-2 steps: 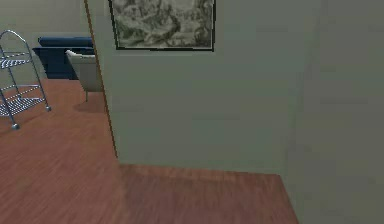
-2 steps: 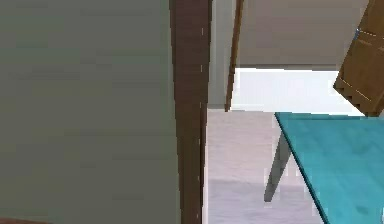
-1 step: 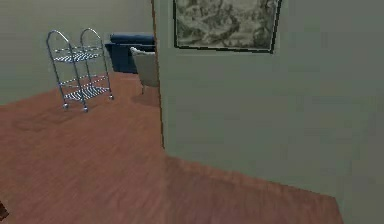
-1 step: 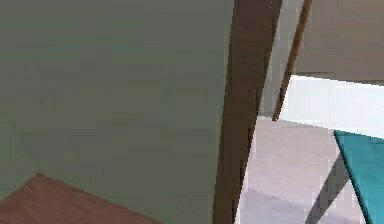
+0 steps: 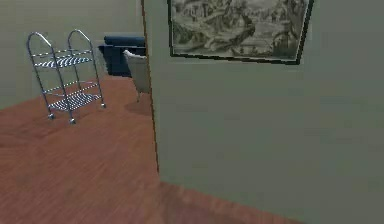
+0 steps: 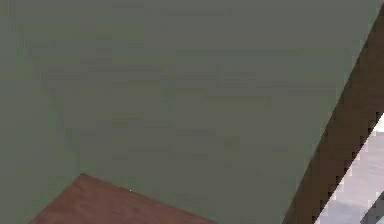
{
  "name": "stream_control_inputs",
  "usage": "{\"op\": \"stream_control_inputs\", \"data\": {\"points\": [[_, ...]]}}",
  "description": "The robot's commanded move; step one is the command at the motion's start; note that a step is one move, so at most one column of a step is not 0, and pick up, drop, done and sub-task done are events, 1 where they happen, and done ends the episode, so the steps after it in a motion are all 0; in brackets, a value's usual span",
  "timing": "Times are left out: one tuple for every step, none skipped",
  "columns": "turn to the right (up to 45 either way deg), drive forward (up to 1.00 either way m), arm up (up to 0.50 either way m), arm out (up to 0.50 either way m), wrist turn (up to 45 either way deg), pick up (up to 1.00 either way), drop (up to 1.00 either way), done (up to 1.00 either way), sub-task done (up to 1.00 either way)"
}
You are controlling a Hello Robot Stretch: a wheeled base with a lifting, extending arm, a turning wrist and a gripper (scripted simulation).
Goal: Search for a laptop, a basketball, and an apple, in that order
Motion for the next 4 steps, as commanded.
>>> {"op": "stream_control_inputs", "data": {"points": [[-24.0, 0.00, 0.00, 0.00, 0.0, 0.00, 0.00, 0.00, 0.00], [0.0, 1.00, 0.00, 0.00, 0.0, 0.00, 0.00, 0.00, 0.00], [0.0, 0.85, 0.00, 0.00, 0.0, 0.00, 0.00, 0.00, 0.00], [45.0, 0.00, 0.00, 0.00, 0.0, 0.00, 0.00, 0.00, 0.00]]}}
